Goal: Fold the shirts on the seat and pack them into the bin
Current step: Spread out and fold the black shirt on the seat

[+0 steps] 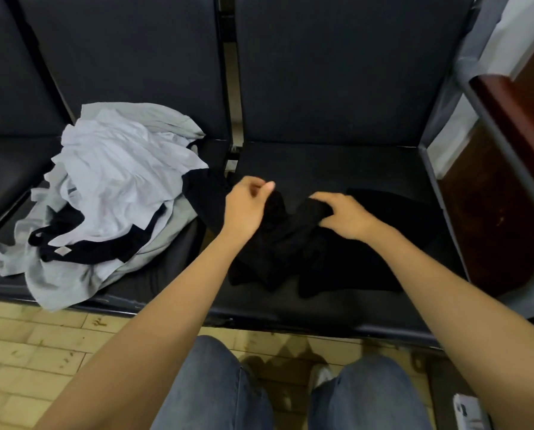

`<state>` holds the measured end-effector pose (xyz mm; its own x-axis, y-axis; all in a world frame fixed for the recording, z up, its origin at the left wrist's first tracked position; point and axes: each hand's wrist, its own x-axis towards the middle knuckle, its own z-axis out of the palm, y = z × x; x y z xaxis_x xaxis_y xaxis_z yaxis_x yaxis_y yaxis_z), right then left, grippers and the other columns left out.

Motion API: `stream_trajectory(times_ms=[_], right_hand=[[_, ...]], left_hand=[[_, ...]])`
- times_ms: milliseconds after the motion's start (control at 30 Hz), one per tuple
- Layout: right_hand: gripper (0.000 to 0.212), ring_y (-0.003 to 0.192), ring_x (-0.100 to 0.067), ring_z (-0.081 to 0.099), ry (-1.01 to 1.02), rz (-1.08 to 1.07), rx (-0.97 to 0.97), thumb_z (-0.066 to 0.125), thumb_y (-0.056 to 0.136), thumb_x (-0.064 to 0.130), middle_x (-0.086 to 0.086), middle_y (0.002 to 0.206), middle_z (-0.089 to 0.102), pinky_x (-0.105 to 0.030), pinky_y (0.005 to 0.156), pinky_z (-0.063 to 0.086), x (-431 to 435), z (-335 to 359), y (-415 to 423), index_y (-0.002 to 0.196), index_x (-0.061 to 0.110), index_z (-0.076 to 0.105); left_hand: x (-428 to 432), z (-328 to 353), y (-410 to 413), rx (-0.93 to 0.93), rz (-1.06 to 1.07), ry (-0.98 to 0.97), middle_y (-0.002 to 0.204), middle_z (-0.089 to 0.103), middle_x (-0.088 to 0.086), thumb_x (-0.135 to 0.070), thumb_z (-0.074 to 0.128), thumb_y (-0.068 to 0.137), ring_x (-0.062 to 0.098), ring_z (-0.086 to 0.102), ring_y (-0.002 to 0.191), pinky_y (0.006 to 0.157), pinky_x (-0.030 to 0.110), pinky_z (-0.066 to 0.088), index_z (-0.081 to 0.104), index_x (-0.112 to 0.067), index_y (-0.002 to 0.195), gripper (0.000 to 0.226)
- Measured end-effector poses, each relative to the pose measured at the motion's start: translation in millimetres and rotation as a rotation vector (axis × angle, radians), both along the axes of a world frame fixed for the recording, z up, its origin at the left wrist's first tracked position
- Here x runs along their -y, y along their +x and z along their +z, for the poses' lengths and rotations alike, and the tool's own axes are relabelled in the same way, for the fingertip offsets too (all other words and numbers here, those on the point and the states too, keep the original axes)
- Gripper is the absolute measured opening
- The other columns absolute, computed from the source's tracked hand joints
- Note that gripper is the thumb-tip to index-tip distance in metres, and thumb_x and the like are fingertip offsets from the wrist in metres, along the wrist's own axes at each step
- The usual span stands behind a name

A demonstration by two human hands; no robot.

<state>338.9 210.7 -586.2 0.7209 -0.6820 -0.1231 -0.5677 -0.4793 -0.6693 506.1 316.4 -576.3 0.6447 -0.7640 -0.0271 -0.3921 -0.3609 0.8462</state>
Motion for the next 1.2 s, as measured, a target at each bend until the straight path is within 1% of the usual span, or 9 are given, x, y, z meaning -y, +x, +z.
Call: stream_trajectory(times_ms=[67, 167, 267, 367, 533, 700, 833, 967, 1200], right_hand=[[0.054, 0.12, -0.034, 0.05, -0.152, -0.149, -0.156, 0.059, 0.082, -0.004, -0.018, 0.13, 0.053, -0.034, 0.098, 0.039, 12.6, 4.6, -18.4, 0.134, 0.012, 0.05], [0.086, 0.139, -0.038, 0.02, -0.136, -0.172, -0.453, 0.059, 0.085, 0.002, -0.015, 0.152, 0.019, -0.048, 0.109, 0.031, 11.3, 11.4, -25.7, 0.152, 0.023, 0.01], [0.093, 0.146, -0.03, -0.006, -0.035, 0.082, -0.534, 0.069, 0.083, 0.026, -0.001, 0.159, -0.002, -0.06, 0.113, 0.016, -7.6, 12.3, -10.9, 0.151, 0.037, 0.006], [0.089, 0.145, -0.028, -0.019, 0.023, 0.157, -0.588, 0.069, 0.083, 0.042, 0.004, 0.16, -0.011, -0.063, 0.111, 0.008, -23.5, 2.4, 5.7, 0.151, 0.04, 0.01], [0.086, 0.143, -0.033, -0.02, -0.016, 0.104, -0.668, 0.067, 0.087, 0.024, -0.003, 0.159, -0.011, -0.062, 0.113, 0.006, -31.2, -14.4, 22.6, 0.152, 0.031, 0.012], [0.077, 0.145, -0.033, -0.015, -0.062, 0.042, -0.617, 0.061, 0.091, 0.027, -0.005, 0.16, -0.004, -0.066, 0.111, 0.004, -37.9, -14.5, 46.7, 0.152, 0.029, 0.015], [0.069, 0.146, -0.03, -0.01, -0.127, 0.004, -0.593, 0.056, 0.093, 0.027, -0.004, 0.16, 0.001, -0.069, 0.108, 0.0, -48.2, -8.0, 65.6, 0.151, 0.028, 0.019], [0.067, 0.147, -0.029, -0.008, -0.118, 0.019, -0.592, 0.056, 0.094, 0.027, -0.004, 0.16, 0.005, -0.068, 0.109, 0.0, -52.3, -3.1, 67.3, 0.151, 0.027, 0.021], [0.067, 0.147, -0.027, -0.009, -0.101, 0.013, -0.559, 0.058, 0.093, 0.029, -0.002, 0.16, 0.004, -0.063, 0.112, 0.001, -51.0, 2.8, 41.0, 0.15, 0.026, 0.023]], left_hand=[[-8.5, -11.0, 13.0, 0.183, 0.126, 0.268, 0.131, 0.048, 0.015, -0.033, 0.062, 0.09, 0.029, 0.043, 0.124, 0.099, 0.032, 0.034, 0.047, -0.006, 0.13, 0.051], [-27.9, -31.1, 15.8, 0.009, 0.196, 0.644, 0.146, 0.024, 0.021, -0.037, 0.07, 0.083, 0.037, 0.028, 0.135, 0.108, 0.043, 0.029, 0.02, 0.0, 0.142, 0.085], [-32.3, -44.8, 14.2, -0.179, 0.219, 0.547, 0.142, 0.033, 0.022, -0.031, 0.075, 0.08, 0.038, 0.041, 0.127, 0.104, 0.045, 0.04, 0.021, 0.001, 0.137, 0.085], [-30.2, -45.1, 14.2, -0.111, 0.178, 0.427, 0.131, 0.049, 0.02, -0.016, 0.072, 0.082, 0.037, 0.051, 0.118, 0.097, 0.043, 0.046, 0.032, 0.0, 0.131, 0.065], [-33.3, -25.0, 52.3, 0.259, 0.134, 0.229, 0.126, 0.051, 0.022, 0.003, 0.052, 0.085, 0.037, 0.051, 0.115, 0.097, 0.038, 0.04, 0.049, -0.004, 0.131, 0.047], [-55.2, 5.4, 118.1, 0.386, 0.431, 0.04, 0.127, 0.043, 0.021, 0.005, 0.042, 0.086, 0.035, 0.049, 0.109, 0.093, 0.036, 0.038, 0.05, -0.009, 0.131, 0.048], [-64.9, -6.4, 118.6, 0.412, 0.485, 0.363, 0.148, 0.016, 0.029, -0.002, 0.056, 0.085, 0.041, 0.022, 0.135, 0.11, 0.042, 0.02, 0.026, -0.001, 0.143, 0.066], [-68.0, -33.9, 87.0, 0.558, 0.108, 0.558, 0.154, 0.009, 0.02, -0.016, 0.054, 0.089, 0.04, 0.006, 0.141, 0.114, 0.05, 0.011, 0.032, -0.01, 0.143, 0.058], [-78.9, -38.8, 101.5, 0.314, -0.017, 0.831, 0.159, -0.008, 0.004, -0.032, 0.034, 0.101, 0.03, -0.01, 0.145, 0.113, 0.059, 0.008, 0.011, -0.013, 0.152, 0.059]])
